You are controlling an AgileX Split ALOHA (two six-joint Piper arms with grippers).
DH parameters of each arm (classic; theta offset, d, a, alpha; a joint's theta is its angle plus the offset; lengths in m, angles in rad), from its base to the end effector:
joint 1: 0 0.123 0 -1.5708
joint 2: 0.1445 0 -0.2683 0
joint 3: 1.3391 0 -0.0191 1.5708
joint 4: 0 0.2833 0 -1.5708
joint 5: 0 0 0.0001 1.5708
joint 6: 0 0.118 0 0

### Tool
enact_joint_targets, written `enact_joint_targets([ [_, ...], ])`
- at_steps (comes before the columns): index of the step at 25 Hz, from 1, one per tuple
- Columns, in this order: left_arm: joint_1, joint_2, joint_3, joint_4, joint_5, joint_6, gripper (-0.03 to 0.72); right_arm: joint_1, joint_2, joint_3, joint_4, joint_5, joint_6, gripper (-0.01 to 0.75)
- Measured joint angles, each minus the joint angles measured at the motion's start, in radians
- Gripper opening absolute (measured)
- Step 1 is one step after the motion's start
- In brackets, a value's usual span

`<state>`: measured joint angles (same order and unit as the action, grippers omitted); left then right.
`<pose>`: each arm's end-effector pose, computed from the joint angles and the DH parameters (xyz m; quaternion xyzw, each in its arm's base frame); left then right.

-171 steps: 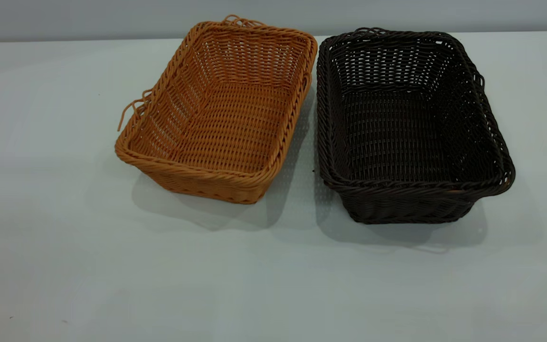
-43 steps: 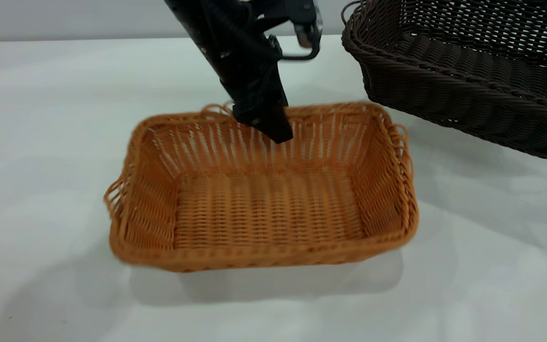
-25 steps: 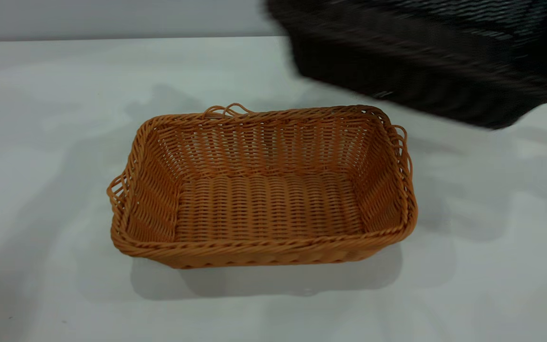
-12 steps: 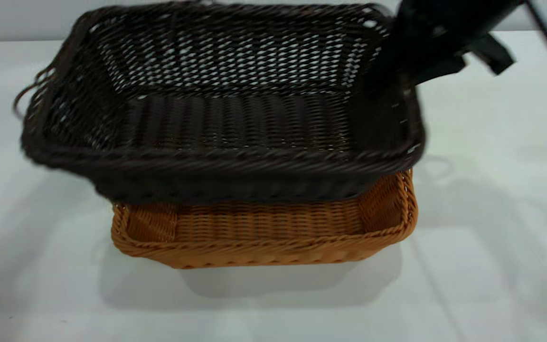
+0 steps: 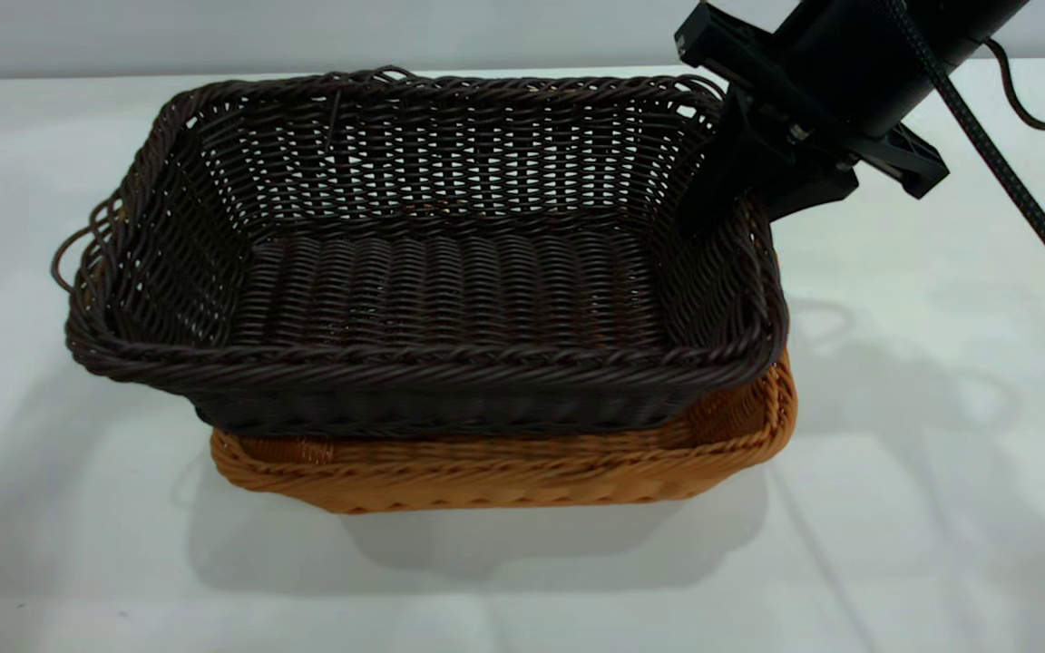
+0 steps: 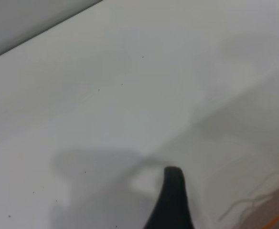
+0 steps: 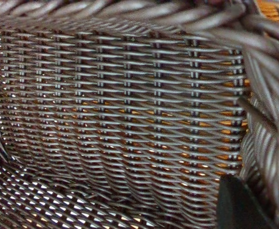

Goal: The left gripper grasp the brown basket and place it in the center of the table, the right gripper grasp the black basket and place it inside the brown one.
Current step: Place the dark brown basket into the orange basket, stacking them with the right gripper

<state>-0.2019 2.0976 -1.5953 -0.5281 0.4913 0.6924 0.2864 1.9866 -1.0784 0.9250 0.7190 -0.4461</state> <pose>0.4936 -0.1297 0.1503 0.2346 0.8995 -0.1093 0.3519 0.3430 0.1658 0.0591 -0.0112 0.9541 0.2970 0.0376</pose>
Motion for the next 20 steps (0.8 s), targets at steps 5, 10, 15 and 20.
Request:
enact_joint_targets([
  [5, 0.0, 0.0, 0.0, 0.0, -0.001, 0.0, 0.584, -0.02, 0.0, 0.0, -0.01, 0.0, 0.0, 0.087],
  [10, 0.0, 0.0, 0.0, 0.0, -0.001, 0.0, 0.584, -0.037, 0.013, 0.0, -0.014, -0.001, 0.0, 0.087],
  [15, 0.0, 0.0, 0.0, 0.0, -0.001, 0.0, 0.584, -0.037, 0.07, 0.0, -0.011, -0.015, 0.001, 0.087],
  [20, 0.0, 0.0, 0.0, 0.0, -0.001, 0.0, 0.584, -0.037, 0.087, 0.0, -0.001, -0.016, 0.002, 0.116],
])
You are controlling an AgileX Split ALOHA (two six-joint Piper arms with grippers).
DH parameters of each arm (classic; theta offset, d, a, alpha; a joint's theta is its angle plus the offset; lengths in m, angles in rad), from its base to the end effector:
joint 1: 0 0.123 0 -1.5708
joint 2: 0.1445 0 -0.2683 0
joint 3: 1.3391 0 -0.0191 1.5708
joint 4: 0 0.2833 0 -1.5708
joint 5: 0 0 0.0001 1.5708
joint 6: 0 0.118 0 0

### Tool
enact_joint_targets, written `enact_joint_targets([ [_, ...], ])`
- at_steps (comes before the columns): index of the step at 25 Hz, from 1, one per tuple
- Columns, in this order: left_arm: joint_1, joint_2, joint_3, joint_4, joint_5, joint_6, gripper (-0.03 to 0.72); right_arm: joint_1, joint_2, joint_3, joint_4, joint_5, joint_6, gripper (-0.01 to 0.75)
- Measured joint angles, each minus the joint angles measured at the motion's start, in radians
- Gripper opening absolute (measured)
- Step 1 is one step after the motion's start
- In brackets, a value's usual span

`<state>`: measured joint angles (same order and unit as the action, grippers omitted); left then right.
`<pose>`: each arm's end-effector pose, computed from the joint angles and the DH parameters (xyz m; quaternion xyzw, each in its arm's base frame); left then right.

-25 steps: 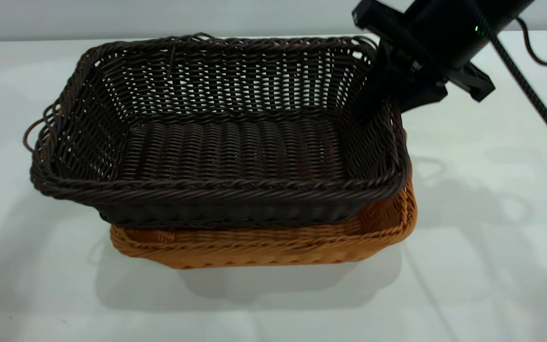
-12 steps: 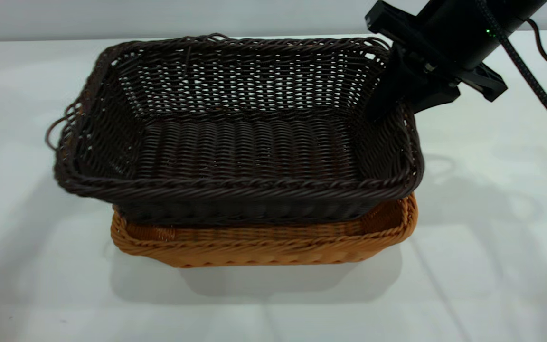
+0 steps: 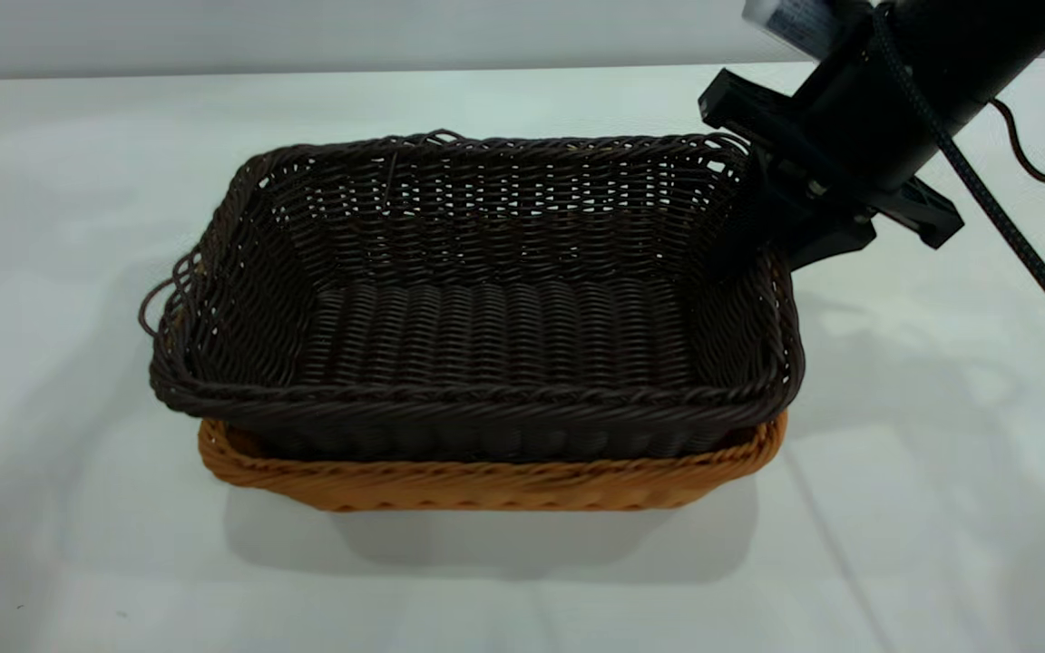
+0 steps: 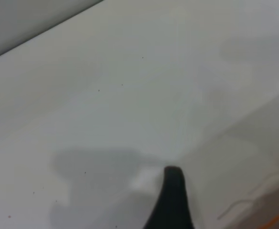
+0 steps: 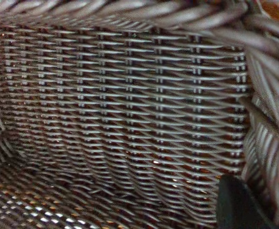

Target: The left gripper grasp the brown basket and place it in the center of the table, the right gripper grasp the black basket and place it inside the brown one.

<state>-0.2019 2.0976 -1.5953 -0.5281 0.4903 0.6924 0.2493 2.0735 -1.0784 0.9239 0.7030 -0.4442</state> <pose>0.4937 -0.1297 0.1504 0.2345 0.8994 -0.1091 0.3523 0.3438 0.1504 0.0263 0.0210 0.9592 0.2817 0.0095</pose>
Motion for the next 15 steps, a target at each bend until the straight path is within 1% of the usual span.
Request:
enact_joint_targets([
  [2, 0.0, 0.0, 0.0, 0.0, -0.001, 0.0, 0.584, 0.0, 0.0, -0.001, 0.008, 0.001, -0.002, 0.171],
  [6, 0.0, 0.0, 0.0, 0.0, -0.001, -0.001, 0.584, -0.014, -0.006, -0.001, 0.016, 0.008, -0.009, 0.372],
  [8, 0.0, -0.001, 0.0, 0.0, -0.002, -0.001, 0.584, -0.04, -0.018, -0.001, 0.016, 0.017, -0.035, 0.477],
  [10, 0.0, -0.007, 0.0, 0.001, -0.001, -0.001, 0.584, -0.081, -0.046, -0.002, 0.016, 0.033, -0.075, 0.554],
  [12, 0.0, -0.028, 0.0, 0.005, 0.006, -0.001, 0.584, -0.124, -0.094, -0.01, 0.013, 0.067, -0.109, 0.6],
  [15, 0.0, -0.099, 0.0, 0.01, 0.027, -0.001, 0.584, -0.195, -0.194, -0.05, 0.009, 0.142, -0.141, 0.609],
])
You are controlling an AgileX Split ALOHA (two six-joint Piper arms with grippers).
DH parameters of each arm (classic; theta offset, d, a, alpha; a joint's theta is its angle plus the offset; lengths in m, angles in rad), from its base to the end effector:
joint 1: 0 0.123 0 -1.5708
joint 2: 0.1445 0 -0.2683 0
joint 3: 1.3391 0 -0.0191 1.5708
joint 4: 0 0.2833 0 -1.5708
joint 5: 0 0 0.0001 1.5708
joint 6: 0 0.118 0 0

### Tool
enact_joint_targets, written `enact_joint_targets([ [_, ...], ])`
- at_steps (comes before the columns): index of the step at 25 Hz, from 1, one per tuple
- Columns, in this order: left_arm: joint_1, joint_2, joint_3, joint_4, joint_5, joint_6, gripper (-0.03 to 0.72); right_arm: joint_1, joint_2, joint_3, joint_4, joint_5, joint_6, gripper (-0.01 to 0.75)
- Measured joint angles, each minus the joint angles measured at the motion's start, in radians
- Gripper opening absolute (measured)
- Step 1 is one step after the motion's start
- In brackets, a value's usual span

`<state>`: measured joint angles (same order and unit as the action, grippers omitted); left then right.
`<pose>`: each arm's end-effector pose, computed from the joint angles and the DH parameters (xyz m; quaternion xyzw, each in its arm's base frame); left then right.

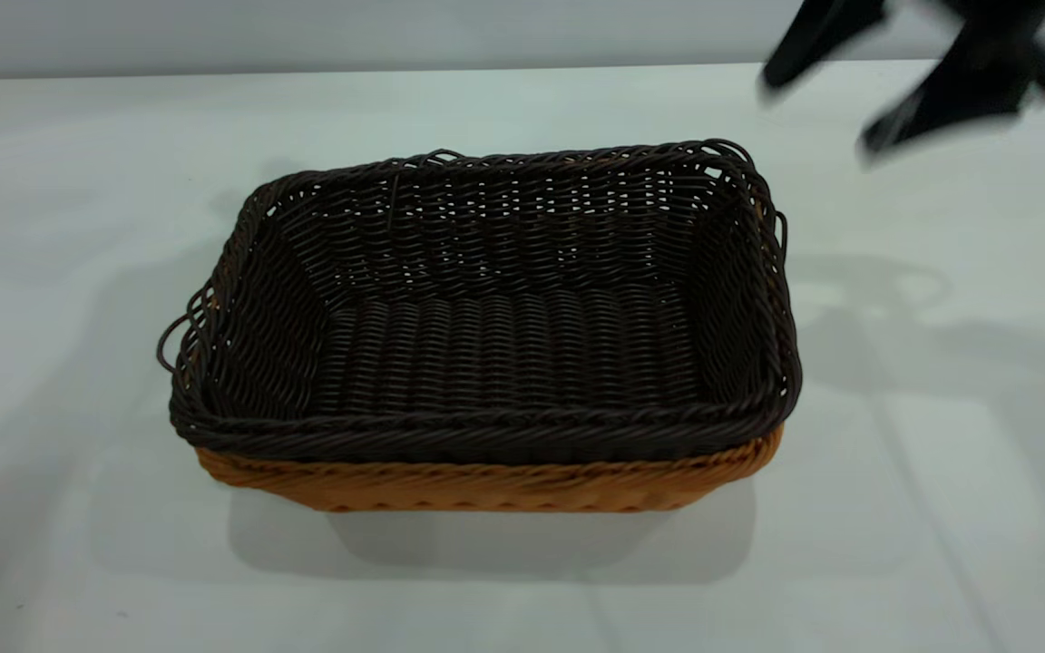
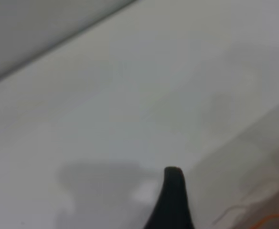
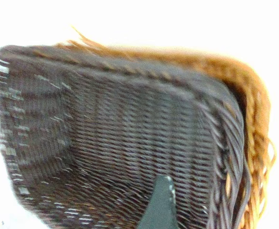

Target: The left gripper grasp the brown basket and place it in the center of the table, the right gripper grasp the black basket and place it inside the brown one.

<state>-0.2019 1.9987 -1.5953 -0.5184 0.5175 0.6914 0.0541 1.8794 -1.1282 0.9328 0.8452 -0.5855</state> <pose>0.4861 -0.1291 0.1985 0.2433 0.8833 -0.1082 0.3860 0.3771 0.0915 0.1150 -0.0074 0.9380 0.3261 0.1172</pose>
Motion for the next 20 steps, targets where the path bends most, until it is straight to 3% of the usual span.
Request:
enact_joint_targets([
  [3, 0.007, -0.11, 0.0, 0.003, 0.027, 0.0, 0.584, -0.065, -0.141, -0.048, -0.022, 0.082, -0.036, 0.589],
  [8, 0.052, -0.319, 0.0, 0.008, 0.171, -0.013, 0.584, -0.127, -0.444, -0.065, -0.081, 0.202, -0.074, 0.569],
  [16, 0.089, -0.6, 0.001, 0.059, 0.461, -0.141, 0.584, -0.137, -0.863, -0.065, -0.23, 0.327, -0.012, 0.569],
  [20, 0.089, -0.719, 0.071, 0.084, 0.528, -0.229, 0.584, -0.137, -1.023, -0.037, -0.256, 0.369, 0.031, 0.569],
])
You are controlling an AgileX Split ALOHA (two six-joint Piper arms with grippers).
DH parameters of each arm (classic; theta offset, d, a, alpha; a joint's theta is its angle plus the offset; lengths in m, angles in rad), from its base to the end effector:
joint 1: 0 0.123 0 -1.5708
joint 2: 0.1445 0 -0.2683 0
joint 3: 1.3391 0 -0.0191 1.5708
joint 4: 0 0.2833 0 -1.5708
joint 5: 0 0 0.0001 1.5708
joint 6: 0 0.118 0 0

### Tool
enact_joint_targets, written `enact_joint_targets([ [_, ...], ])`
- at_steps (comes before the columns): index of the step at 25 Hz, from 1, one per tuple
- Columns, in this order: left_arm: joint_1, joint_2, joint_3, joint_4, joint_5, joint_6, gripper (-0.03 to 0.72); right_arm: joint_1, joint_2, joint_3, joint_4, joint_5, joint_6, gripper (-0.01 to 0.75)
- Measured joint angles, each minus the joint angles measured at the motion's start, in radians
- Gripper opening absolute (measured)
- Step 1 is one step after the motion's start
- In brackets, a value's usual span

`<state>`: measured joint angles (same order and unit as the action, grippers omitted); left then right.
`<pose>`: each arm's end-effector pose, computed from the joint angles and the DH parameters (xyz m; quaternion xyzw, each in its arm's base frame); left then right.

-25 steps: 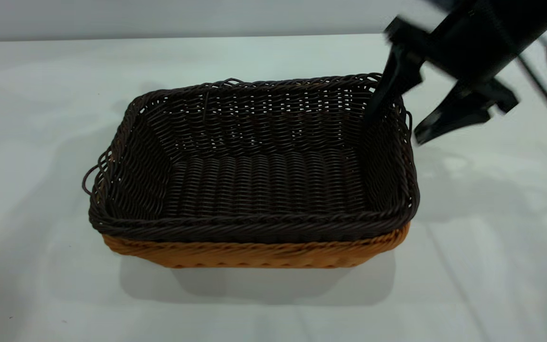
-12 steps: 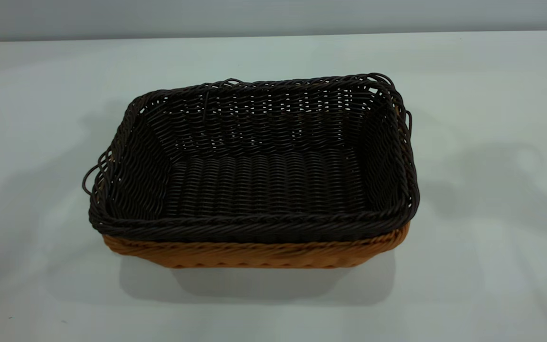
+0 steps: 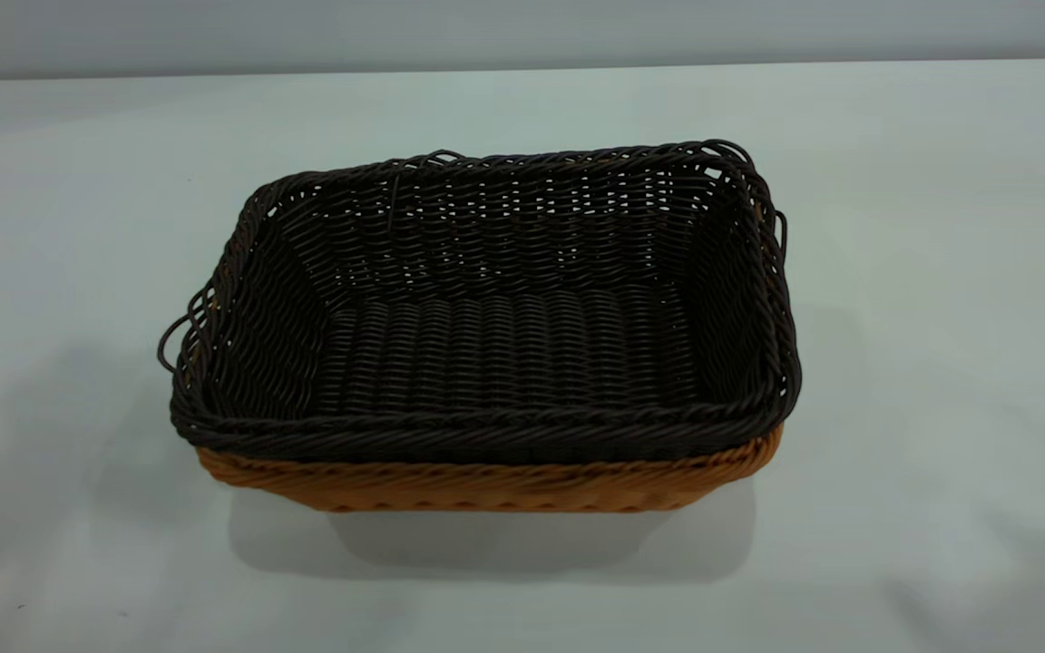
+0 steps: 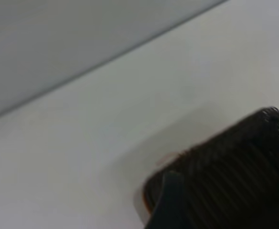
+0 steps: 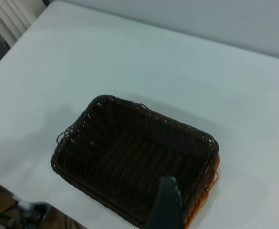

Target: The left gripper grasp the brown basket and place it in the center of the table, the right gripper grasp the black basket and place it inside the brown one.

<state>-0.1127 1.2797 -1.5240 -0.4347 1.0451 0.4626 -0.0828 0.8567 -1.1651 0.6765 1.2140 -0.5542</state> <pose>0.3017 -0.0774 0.4304 0.2319 0.8576 -0.1407 0.4370 0.1857 0.0541 0.4120 -0.2111 0.8516 0.2066 0.4330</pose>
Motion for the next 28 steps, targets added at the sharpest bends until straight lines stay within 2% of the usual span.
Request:
enact_joint_targets([
  [9, 0.0, -0.382, 0.424, 0.004, 0.039, -0.059, 0.584, 0.0, -0.323, 0.297, -0.009, 0.016, 0.029, 0.569],
  [15, 0.0, -0.662, 0.682, 0.011, 0.035, -0.059, 0.584, 0.0, -0.512, 0.421, -0.033, 0.01, 0.049, 0.568],
  [20, 0.0, -0.835, 0.839, 0.087, 0.033, -0.105, 0.584, 0.0, -0.632, 0.508, -0.187, -0.009, 0.106, 0.568],
  [28, 0.0, -1.011, 0.985, 0.242, 0.031, -0.27, 0.584, 0.0, -0.789, 0.667, -0.421, -0.066, 0.239, 0.564],
])
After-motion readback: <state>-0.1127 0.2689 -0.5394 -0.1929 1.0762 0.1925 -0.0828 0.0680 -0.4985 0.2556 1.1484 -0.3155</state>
